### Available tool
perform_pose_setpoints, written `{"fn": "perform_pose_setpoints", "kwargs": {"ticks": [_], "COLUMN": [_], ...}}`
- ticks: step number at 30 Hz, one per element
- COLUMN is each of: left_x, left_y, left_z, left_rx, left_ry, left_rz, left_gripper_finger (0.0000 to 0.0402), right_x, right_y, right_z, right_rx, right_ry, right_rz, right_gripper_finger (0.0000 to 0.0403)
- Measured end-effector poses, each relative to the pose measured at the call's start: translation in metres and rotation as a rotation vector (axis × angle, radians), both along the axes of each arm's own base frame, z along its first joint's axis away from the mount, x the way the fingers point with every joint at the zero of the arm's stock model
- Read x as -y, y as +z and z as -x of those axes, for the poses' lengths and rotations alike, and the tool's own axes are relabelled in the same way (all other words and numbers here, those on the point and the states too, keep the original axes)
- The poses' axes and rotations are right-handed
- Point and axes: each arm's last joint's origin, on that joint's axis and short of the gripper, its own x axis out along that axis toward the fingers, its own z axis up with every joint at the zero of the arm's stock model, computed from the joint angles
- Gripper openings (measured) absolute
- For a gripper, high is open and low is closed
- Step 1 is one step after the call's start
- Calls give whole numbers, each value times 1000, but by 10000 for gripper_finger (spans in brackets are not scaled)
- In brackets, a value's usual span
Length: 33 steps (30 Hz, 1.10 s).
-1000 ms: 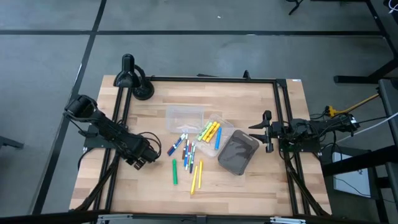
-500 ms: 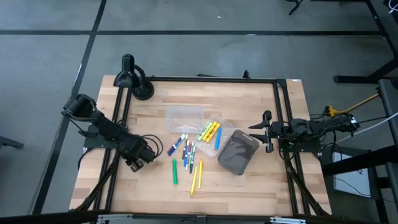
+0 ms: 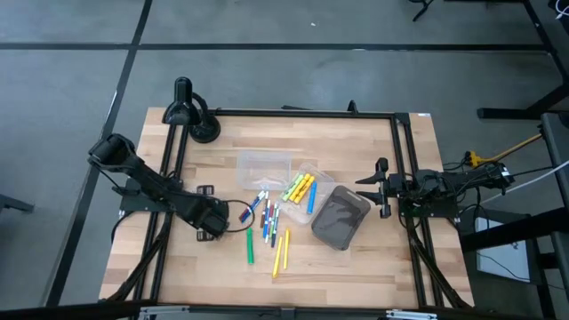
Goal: Pick & Place Markers
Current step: Put the light blue highlighter pen into the right transparent bin
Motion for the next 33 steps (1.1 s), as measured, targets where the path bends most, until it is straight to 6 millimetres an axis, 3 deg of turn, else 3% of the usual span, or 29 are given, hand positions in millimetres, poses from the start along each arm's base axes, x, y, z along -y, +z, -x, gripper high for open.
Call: {"fn": "perform_pose_setpoints", "kwargs": {"ticks": [4,7,11,24,33], "left_x": [2,-7,-28,-100,-140], "left_y": [15,23,27,28,-5], "left_z": [-15,-23,-23,-27,-28], "left_rx": [38,62,12,-139,-106], "left_ry": [-143,-172,-146,-9,-116], "left_rz": [-3,-105,-200,-213,-183], "left_gripper_finger": [103,104,104,147,157], "right_x": [0,0,0,0,0], "right_y": [0,0,0,0,0], "right_z": [0,0,0,0,0], "right_rx": [0,0,0,0,0], "right_ry": [1,1,1,0,0], "right_rz": [0,0,0,0,0], "right_gripper_finger": [152,152,152,152,152]}}
